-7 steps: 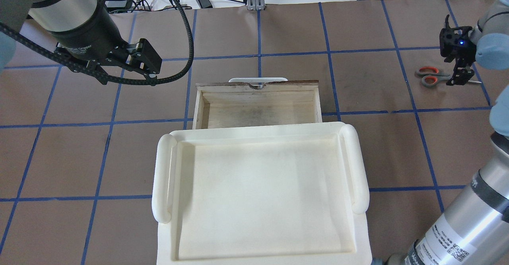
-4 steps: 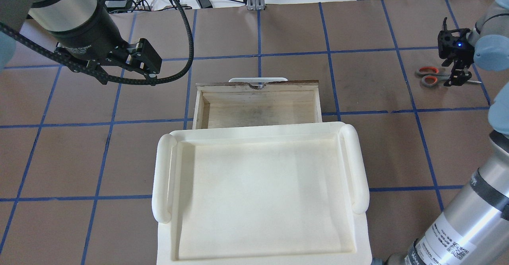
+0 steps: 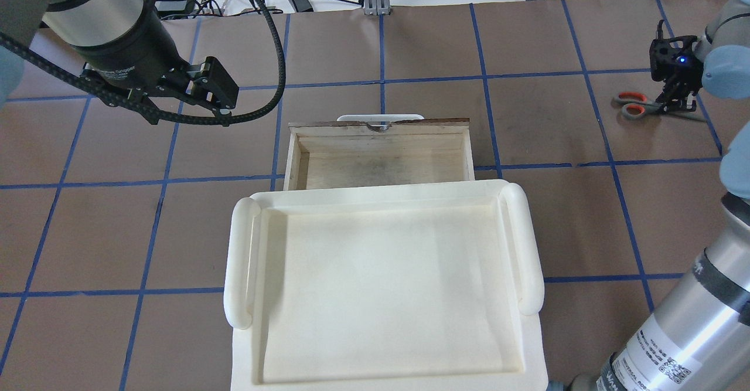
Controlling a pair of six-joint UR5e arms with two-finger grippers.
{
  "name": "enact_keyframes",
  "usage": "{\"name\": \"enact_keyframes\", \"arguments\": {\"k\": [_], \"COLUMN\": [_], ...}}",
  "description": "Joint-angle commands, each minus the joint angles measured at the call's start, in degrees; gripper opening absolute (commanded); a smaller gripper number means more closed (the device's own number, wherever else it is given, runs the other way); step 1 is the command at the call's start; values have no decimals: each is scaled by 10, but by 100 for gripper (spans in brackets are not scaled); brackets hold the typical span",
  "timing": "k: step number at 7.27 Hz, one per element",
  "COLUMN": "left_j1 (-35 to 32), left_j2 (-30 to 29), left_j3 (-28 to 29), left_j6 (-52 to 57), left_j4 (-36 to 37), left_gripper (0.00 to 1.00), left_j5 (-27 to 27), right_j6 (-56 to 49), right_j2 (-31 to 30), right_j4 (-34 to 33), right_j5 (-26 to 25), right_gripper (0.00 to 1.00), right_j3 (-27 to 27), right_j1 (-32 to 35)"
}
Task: Put scissors in drawer and close it
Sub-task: 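Lower the right gripper and close it on the scissors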
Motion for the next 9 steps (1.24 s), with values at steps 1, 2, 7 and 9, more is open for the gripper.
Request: {"name": "enact_keyframes", "arguments": {"k": [1, 2, 7, 9], "left_j1": [-1, -1, 0, -1], "left_j2": [0, 0, 0, 0], "left_j3": [0, 0, 0, 0], "left_j6": [0, 0, 0, 0], "left_j4": [0, 0, 0, 0], "left_gripper": [100, 100, 100, 100], "left_j5": [0, 0, 0, 0], "right_j6": [2, 5, -2, -2], "right_j2": [-13, -23, 3, 9], "right_j4": [7, 30, 22, 21], "right_j5": [-1, 0, -4, -6], "right_gripper": [0, 0, 85, 86], "right_j3": [0, 0, 0, -1], "right_j1": [3, 4, 3, 2]}}
